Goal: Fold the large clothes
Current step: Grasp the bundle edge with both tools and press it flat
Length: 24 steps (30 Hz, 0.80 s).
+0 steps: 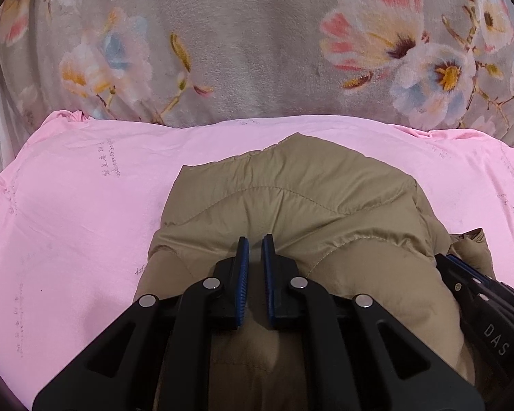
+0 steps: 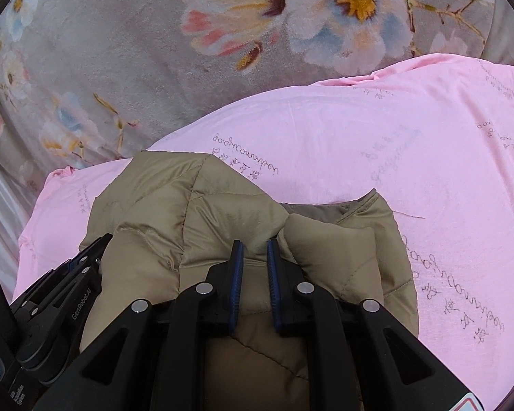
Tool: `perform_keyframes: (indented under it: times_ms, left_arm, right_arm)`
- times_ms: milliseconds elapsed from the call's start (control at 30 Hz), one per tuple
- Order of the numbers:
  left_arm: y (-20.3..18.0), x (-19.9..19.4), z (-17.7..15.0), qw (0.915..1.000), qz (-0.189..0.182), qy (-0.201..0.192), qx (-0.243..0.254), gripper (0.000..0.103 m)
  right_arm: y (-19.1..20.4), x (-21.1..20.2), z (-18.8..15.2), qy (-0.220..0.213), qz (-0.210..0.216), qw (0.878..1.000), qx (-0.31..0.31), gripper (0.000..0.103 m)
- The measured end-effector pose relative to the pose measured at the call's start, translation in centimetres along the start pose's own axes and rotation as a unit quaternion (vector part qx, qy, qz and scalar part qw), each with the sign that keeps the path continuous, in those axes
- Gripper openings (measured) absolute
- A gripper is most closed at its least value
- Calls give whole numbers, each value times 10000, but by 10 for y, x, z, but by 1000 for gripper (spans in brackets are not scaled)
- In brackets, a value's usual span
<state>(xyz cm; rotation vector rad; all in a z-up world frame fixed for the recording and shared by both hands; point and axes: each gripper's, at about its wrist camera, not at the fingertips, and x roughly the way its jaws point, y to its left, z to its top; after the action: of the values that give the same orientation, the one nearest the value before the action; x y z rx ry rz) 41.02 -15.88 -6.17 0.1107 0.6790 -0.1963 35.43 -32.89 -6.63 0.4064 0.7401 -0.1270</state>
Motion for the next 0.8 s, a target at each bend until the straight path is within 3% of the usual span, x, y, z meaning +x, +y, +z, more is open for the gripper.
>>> perform_keyframes:
  times_ms: [367, 467, 567, 667, 800]
  left_arm:
    - [0, -4, 1, 9999, 40, 93, 70, 8]
    - [6, -32, -5, 9997, 40, 114, 214, 9]
    - [17, -76, -23, 9996, -124, 75, 222, 19]
    - [22, -94, -45, 9993, -197, 266, 145, 21]
    - [14, -108, -68, 9990, 48, 251, 366, 22]
  right_arm:
    - [2, -10, 3, 98, -241, 9996, -115, 11]
    - [12, -56, -7, -20, -294, 9989, -374, 13]
    - [16, -91, -32, 28, -138, 9981, -605, 14]
    - [11, -95, -59, 186, -167, 9975, -659, 15]
    - [-1, -101, -74, 232, -165, 9988, -390, 15]
